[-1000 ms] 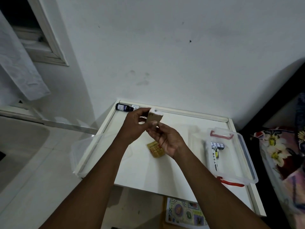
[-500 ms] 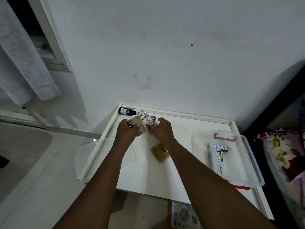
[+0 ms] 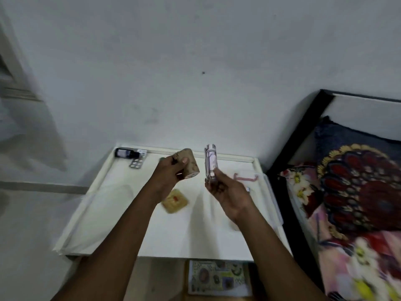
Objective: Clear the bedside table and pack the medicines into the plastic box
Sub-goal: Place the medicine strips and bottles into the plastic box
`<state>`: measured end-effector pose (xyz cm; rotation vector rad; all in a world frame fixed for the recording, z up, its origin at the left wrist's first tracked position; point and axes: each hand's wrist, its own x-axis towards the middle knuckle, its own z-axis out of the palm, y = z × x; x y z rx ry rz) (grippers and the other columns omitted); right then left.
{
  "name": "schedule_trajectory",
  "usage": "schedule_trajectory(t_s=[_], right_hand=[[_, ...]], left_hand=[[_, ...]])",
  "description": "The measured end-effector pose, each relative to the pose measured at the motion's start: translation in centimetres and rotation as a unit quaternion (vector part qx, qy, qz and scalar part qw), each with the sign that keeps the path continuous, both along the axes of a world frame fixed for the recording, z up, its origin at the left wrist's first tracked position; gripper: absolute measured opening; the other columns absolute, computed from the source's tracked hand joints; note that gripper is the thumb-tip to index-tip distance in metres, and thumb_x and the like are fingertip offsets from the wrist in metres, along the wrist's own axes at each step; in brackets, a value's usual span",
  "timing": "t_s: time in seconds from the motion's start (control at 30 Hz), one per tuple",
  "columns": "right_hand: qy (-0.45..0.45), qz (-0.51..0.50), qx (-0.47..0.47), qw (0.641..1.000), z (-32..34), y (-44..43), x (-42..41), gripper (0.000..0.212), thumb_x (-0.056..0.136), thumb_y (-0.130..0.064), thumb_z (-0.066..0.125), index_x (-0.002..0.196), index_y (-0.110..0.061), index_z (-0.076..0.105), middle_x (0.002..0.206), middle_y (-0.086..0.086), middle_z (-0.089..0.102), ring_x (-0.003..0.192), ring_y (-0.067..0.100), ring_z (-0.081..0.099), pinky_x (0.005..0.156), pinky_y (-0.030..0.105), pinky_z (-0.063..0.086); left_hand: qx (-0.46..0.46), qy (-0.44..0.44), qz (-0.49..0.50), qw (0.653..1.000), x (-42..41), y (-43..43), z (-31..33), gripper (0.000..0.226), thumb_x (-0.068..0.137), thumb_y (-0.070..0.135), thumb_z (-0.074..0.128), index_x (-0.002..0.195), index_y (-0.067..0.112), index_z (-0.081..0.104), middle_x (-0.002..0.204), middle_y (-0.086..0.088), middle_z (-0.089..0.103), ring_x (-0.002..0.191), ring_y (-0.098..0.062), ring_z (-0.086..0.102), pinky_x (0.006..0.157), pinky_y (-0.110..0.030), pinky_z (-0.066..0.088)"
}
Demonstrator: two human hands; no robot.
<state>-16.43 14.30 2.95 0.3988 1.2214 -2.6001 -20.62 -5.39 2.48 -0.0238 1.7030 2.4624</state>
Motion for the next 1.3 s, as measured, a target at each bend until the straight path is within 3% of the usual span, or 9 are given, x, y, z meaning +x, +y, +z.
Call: schedule_trajectory(t_s=[0.23, 0.43, 0.6, 0.9, 1.0, 1.07, 1.17, 1.23, 1.3], right_hand=[[0.193, -0.124, 0.315, 0.921, -0.6, 7.0, 3.7, 0.033, 0.078, 0.002, 0.081, 0.103, -0.011, 0.066, 0.103, 0.006, 0.076, 0.096, 0.022, 0.072, 0.084, 0.031, 0.058], [0.275, -0.149, 0.303, 0.9, 1.0, 8.8, 3.0, 0.043, 0.078, -0.001, 0.08, 0.101, -0.033, 0.062, 0.101, -0.005, 0.071, 0.096, 0.017, 0.071, 0.085, 0.033, 0.06], [0.018, -0.052, -0.015, 0.998, 3.0, 9.8, 2.8, 0.027, 0.074, -0.014, 0.08, 0.098, -0.004, 0.072, 0.083, 0.012, 0.07, 0.072, 0.024, 0.063, 0.064, 0.033, 0.059], [-0.184, 0.07, -0.321, 0.926, 5.4, 10.2, 3.0, 0.041, 0.093, -0.016, 0.067, 0.126, 0.0, 0.048, 0.104, 0.018, 0.054, 0.082, 0.015, 0.051, 0.052, 0.029, 0.053], [-0.163, 0.061, -0.137, 0.975, 5.2, 9.8, 3.1, 0.037, 0.086, -0.012, 0.073, 0.115, 0.008, 0.061, 0.095, 0.017, 0.06, 0.071, 0.021, 0.059, 0.05, 0.029, 0.055], [-0.112, 0.021, 0.152, 0.982, 4.4, 10.7, 3.3, 0.022, 0.083, -0.01, 0.075, 0.1, 0.005, 0.071, 0.081, 0.012, 0.067, 0.061, 0.021, 0.061, 0.051, 0.027, 0.054], [-0.037, -0.009, 0.585, 0.81, 3.1, 13.6, 3.9, 0.015, 0.073, -0.014, 0.083, 0.08, -0.009, 0.072, 0.071, 0.004, 0.072, 0.064, 0.018, 0.064, 0.053, 0.027, 0.049], [-0.067, 0.005, 0.702, 0.709, 2.7, 15.0, 4.0, 0.022, 0.068, -0.022, 0.087, 0.078, -0.011, 0.07, 0.074, 0.005, 0.071, 0.066, 0.017, 0.065, 0.051, 0.025, 0.046], [-0.075, 0.015, 0.727, 0.683, 2.4, 15.0, 3.7, 0.03, 0.068, -0.027, 0.086, 0.083, -0.008, 0.068, 0.078, 0.004, 0.068, 0.066, 0.016, 0.062, 0.046, 0.023, 0.04]], left_hand=[[0.005, -0.009, -0.051, 0.999, 1.5, 7.3, -0.2, 0.022, 0.101, 0.01, 0.057, 0.121, 0.011, 0.067, 0.106, -0.003, 0.074, 0.098, -0.018, 0.071, 0.083, -0.034, 0.059], [-0.027, 0.003, -0.072, 0.997, 1.5, 8.2, -0.5, 0.024, 0.1, 0.013, 0.058, 0.122, 0.011, 0.068, 0.112, -0.006, 0.073, 0.103, -0.02, 0.07, 0.092, -0.038, 0.059], [-0.005, -0.013, -0.074, 0.997, 0.9, 8.6, -0.6, 0.022, 0.1, 0.01, 0.058, 0.119, 0.008, 0.068, 0.104, -0.006, 0.076, 0.096, -0.02, 0.073, 0.086, -0.036, 0.06], [0.017, -0.043, -0.07, 0.996, 0.6, 9.0, -0.3, 0.019, 0.099, 0.009, 0.06, 0.115, 0.003, 0.067, 0.093, -0.006, 0.076, 0.087, -0.021, 0.072, 0.074, -0.032, 0.06], [0.007, -0.042, -0.074, 0.996, 0.7, 8.8, -0.3, 0.016, 0.098, 0.009, 0.061, 0.111, 0.006, 0.07, 0.095, -0.005, 0.077, 0.088, -0.02, 0.073, 0.076, -0.033, 0.06], [-0.003, -0.042, -0.082, 0.996, 0.7, 8.6, -0.4, 0.016, 0.098, 0.01, 0.062, 0.11, 0.008, 0.071, 0.096, -0.005, 0.078, 0.089, -0.02, 0.073, 0.082, -0.035, 0.06], [-0.019, -0.044, -0.084, 0.995, 0.8, 8.7, -0.5, 0.02, 0.097, 0.011, 0.064, 0.115, 0.005, 0.07, 0.101, -0.009, 0.076, 0.094, -0.025, 0.073, 0.091, -0.041, 0.059], [-0.029, -0.046, -0.081, 0.995, 0.9, 9.2, -0.5, 0.024, 0.096, 0.011, 0.064, 0.118, 0.001, 0.068, 0.1, -0.01, 0.075, 0.094, -0.027, 0.071, 0.095, -0.045, 0.057], [-0.034, -0.05, -0.079, 0.995, 0.9, 9.9, -0.5, 0.028, 0.097, 0.011, 0.064, 0.121, -0.002, 0.066, 0.099, -0.011, 0.073, 0.092, -0.027, 0.069, 0.095, -0.045, 0.056]])
